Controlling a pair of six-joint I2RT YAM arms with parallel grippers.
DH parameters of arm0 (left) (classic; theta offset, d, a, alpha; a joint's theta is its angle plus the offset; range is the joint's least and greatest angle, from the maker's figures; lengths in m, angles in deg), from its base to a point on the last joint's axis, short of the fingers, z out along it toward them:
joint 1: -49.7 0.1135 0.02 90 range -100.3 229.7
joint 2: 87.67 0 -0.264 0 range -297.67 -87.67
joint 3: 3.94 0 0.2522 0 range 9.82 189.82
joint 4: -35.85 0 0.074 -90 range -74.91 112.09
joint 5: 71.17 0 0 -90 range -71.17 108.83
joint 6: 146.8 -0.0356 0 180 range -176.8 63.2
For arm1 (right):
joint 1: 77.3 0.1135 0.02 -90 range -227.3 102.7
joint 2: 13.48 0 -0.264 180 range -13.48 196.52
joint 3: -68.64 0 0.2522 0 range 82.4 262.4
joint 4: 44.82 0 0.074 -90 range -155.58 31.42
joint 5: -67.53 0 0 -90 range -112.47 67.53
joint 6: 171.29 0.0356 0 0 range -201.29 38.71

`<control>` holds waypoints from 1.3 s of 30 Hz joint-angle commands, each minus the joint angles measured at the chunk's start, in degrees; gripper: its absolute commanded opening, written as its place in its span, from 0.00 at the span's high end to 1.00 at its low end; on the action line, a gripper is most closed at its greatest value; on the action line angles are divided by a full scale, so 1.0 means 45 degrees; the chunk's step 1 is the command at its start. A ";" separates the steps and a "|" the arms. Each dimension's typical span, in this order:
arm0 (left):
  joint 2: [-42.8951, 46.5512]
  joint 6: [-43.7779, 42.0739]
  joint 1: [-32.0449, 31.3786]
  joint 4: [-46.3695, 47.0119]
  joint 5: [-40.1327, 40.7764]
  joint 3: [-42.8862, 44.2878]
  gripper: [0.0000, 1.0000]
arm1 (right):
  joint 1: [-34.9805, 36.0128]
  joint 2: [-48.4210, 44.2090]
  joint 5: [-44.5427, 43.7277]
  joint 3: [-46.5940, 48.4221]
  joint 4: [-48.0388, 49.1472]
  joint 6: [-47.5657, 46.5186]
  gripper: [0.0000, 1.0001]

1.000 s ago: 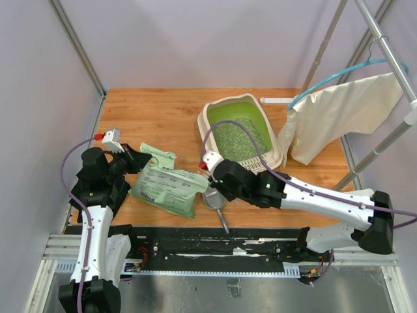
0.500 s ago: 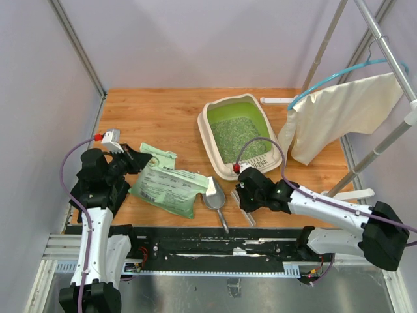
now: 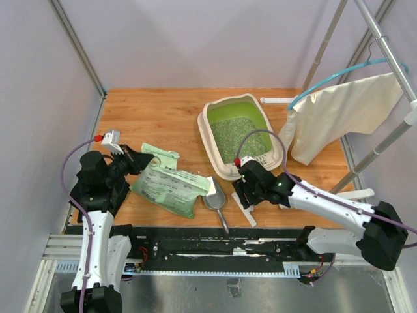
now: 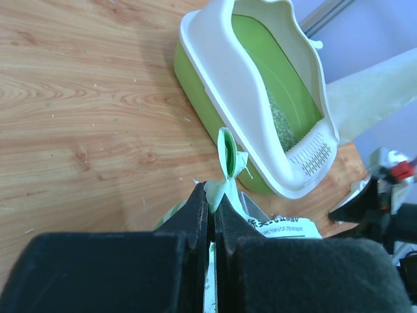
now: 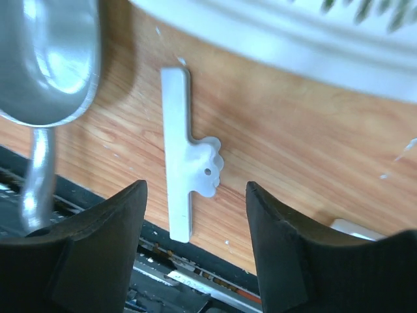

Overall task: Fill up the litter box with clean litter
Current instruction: Place the clamp at the center of the board, then open the cat litter bag at the center of the board.

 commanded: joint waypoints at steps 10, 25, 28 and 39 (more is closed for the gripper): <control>0.0847 0.1476 -0.0030 0.5260 -0.2283 -0.0691 1.00 | -0.0098 -0.1224 0.5894 0.2916 0.5663 -0.2321 0.02; 0.0829 0.2467 -0.0021 0.7292 -0.3169 -0.1157 1.00 | -0.0866 0.7394 1.0672 1.0319 0.5230 -0.3421 0.01; 0.0814 0.2209 -0.0022 0.7118 -0.3045 -0.1039 0.99 | -0.0882 0.7896 1.1811 1.0543 0.5799 -0.3302 0.28; 0.0092 -0.1865 -0.0023 0.2003 0.0085 0.1342 0.53 | -0.0838 0.7921 1.1145 1.2527 0.3119 -0.4402 0.99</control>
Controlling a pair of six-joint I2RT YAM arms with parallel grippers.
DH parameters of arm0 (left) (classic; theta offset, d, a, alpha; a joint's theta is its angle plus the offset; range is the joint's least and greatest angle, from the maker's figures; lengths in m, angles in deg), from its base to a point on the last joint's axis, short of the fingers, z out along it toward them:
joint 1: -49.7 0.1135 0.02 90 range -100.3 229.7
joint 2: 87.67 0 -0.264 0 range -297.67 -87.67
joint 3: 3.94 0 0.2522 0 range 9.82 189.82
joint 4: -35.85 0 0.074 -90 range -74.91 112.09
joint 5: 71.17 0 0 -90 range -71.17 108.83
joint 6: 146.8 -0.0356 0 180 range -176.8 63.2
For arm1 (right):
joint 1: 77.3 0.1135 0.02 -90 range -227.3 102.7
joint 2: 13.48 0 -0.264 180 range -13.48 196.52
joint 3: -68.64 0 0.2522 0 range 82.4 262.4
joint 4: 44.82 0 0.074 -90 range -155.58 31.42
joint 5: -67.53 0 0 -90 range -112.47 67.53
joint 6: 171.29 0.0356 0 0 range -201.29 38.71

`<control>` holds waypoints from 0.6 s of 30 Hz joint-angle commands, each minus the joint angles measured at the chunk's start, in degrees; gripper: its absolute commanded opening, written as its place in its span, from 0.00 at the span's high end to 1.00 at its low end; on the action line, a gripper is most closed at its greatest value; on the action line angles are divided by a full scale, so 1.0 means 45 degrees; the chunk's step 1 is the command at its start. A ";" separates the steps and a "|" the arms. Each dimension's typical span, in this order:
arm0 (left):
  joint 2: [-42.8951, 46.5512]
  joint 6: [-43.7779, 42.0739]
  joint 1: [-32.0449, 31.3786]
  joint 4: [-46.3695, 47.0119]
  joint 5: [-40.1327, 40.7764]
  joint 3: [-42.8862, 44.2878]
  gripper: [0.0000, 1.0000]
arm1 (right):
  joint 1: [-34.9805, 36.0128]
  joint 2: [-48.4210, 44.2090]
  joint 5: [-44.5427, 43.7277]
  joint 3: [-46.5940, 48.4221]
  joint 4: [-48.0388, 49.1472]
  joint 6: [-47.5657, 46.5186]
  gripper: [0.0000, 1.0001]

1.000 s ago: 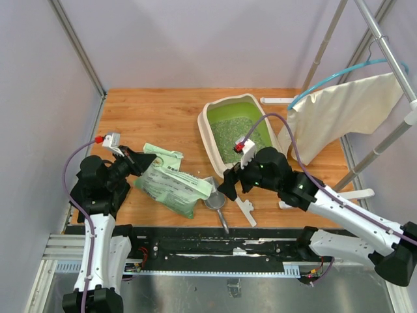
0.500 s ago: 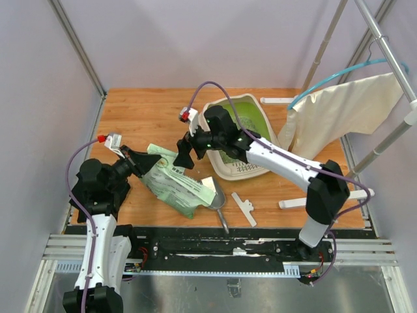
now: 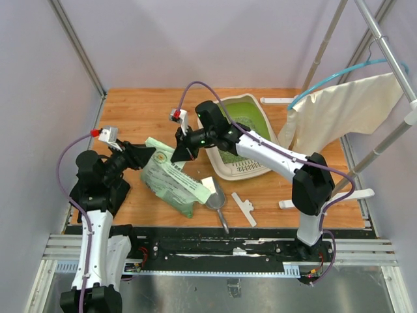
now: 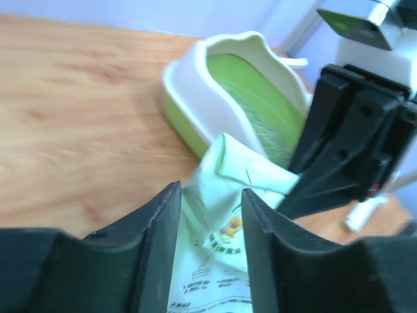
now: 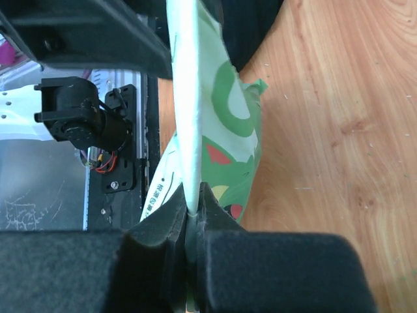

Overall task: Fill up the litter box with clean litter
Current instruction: Open the cat litter bag at the center of the board.

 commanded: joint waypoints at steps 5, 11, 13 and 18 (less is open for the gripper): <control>0.0664 -0.3739 0.0036 -0.1548 0.0428 0.2465 0.35 | 0.0287 0.0290 -0.1919 0.3365 -0.4018 -0.2551 0.99; 0.0475 -0.6832 0.0028 -0.2664 -0.2556 0.3299 0.23 | 0.0982 0.1482 -0.2376 0.5896 -0.6539 -0.4346 0.99; 0.0377 -0.7506 0.0037 -0.3278 -0.2427 0.3807 0.23 | 0.1211 0.1523 -0.2155 0.6391 -0.7017 -0.5038 0.99; -0.0342 -0.8766 0.0026 -0.4589 -0.2592 0.4579 0.24 | 0.1726 0.1452 -0.1709 0.6961 -0.7217 -0.6031 0.99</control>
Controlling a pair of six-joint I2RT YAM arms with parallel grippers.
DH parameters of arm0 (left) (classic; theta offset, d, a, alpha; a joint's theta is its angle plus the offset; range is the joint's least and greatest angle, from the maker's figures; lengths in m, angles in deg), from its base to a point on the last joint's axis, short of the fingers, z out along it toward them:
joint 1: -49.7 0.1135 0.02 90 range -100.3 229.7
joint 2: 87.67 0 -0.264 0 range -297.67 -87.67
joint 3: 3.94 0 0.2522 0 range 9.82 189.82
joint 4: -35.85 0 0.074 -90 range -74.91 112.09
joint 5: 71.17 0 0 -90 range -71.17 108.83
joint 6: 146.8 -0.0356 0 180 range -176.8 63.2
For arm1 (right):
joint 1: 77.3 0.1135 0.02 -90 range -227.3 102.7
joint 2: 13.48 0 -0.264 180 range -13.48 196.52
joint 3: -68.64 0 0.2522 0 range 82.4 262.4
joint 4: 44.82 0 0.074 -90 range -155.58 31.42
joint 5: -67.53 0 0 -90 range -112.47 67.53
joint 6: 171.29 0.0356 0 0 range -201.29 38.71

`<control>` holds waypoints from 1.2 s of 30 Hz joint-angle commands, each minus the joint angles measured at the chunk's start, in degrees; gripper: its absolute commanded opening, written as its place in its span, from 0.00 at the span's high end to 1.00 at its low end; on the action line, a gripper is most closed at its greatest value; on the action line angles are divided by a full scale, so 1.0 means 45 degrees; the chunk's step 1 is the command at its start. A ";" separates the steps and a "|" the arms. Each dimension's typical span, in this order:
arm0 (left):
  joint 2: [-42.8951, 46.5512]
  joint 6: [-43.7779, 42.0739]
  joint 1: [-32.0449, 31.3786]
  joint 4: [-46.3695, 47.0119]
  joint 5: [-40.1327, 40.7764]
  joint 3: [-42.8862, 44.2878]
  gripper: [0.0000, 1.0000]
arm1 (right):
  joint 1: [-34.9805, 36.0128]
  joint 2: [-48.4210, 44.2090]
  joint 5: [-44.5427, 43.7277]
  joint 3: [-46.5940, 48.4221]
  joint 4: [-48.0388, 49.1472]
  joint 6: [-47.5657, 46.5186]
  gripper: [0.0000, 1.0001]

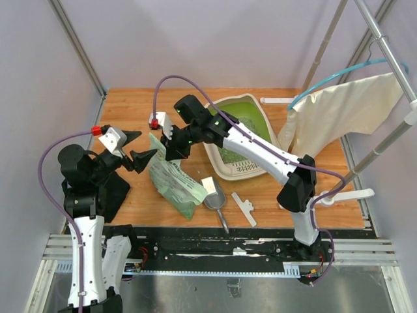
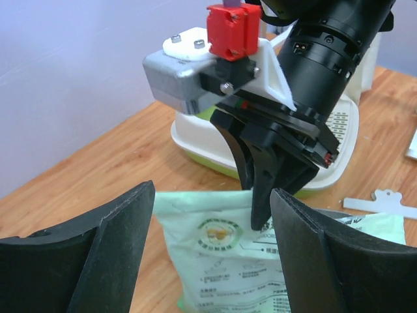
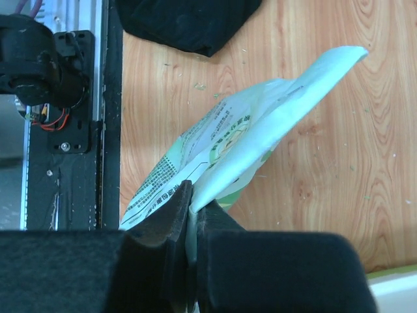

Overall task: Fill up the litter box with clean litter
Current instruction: Open the cat litter bag at the center of the board.

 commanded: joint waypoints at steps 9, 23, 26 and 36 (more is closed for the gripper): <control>-0.2431 -0.8555 -0.0023 -0.7705 -0.2415 0.3226 0.22 | 0.0719 -0.1152 0.1818 0.0324 -0.0553 -0.2461 0.99; -0.4169 -1.1533 -0.0031 -0.8859 -0.3557 0.3106 0.19 | 0.1058 -0.1421 0.1897 -0.0033 -0.0554 -0.3401 0.99; -0.4883 -1.3172 -0.0040 -1.0352 -0.3984 0.3630 0.19 | 0.1056 -0.1406 0.1749 0.0123 -0.0574 -0.3671 0.99; -0.4219 -1.2034 -0.0093 -0.9132 -0.3408 0.2249 0.79 | 0.1056 -0.1410 0.0605 0.0473 0.0182 -0.3655 0.99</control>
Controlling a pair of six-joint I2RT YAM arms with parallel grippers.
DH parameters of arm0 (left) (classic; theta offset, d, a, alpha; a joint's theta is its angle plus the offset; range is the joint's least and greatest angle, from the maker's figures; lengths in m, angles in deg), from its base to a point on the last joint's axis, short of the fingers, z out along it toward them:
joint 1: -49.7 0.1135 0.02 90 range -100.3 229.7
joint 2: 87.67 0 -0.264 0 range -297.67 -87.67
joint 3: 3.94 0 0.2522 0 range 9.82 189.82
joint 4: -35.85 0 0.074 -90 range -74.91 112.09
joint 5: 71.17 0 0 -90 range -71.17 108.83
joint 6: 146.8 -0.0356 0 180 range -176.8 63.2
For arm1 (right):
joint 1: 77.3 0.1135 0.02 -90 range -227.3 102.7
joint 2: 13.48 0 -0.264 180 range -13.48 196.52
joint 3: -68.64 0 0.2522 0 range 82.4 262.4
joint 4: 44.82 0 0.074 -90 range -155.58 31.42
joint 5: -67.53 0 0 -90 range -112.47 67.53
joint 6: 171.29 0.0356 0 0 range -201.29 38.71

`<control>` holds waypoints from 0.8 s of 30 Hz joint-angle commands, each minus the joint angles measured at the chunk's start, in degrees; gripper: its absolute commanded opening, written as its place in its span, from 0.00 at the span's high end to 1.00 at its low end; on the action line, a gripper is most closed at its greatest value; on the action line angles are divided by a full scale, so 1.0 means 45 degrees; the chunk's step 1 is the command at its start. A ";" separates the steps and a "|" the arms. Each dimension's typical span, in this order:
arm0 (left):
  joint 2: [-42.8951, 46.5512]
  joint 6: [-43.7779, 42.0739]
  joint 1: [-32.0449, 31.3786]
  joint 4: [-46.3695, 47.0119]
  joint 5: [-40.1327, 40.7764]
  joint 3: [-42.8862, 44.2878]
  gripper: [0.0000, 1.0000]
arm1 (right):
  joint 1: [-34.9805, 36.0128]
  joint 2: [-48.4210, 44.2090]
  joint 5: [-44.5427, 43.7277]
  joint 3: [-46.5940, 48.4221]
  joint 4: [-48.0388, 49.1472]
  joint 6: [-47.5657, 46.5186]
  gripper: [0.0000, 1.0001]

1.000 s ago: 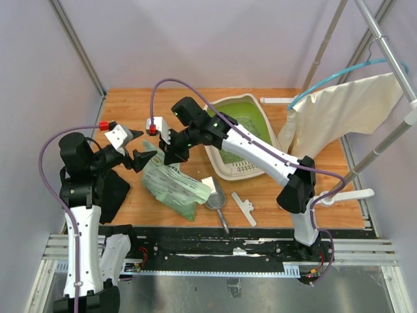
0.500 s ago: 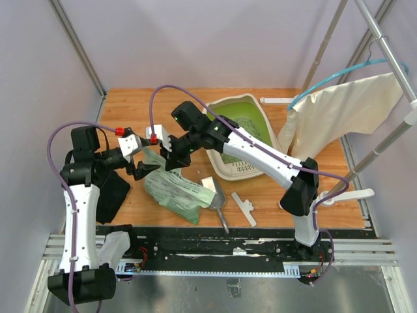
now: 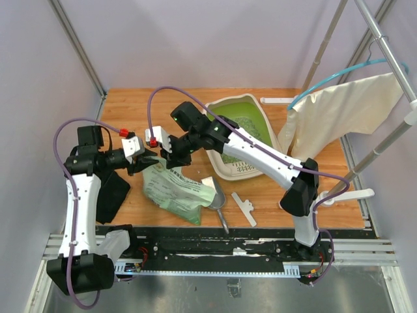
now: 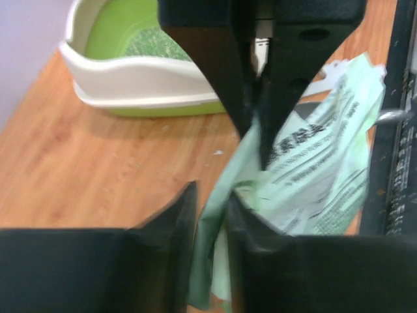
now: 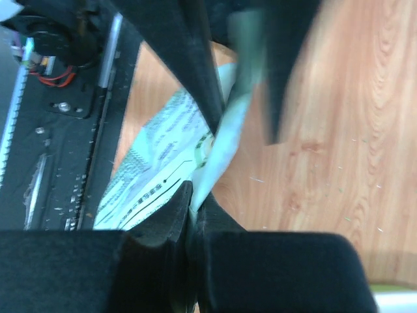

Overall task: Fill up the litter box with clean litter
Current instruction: Open the cat litter bag at the center of the board.

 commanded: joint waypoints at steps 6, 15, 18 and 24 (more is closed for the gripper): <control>0.1873 0.2857 -0.0096 0.3607 0.1236 -0.2001 1.00 | 0.0078 -0.1641 -0.0785 -0.0270 0.2785 0.0700 0.95; 0.3563 0.7133 -0.0111 1.1260 0.0905 -0.4265 1.00 | -0.1345 -0.4042 -0.1298 -0.3138 0.3903 0.3809 0.53; 0.3780 0.8673 -0.0103 1.3317 0.0836 -0.4600 0.99 | -0.2378 -0.4831 -0.0031 -0.4726 0.4310 0.5380 0.45; 0.4758 0.9851 -0.0101 1.5385 0.1512 -0.5454 1.00 | -0.2724 -0.5069 -0.0137 -0.6704 0.4317 0.6599 0.45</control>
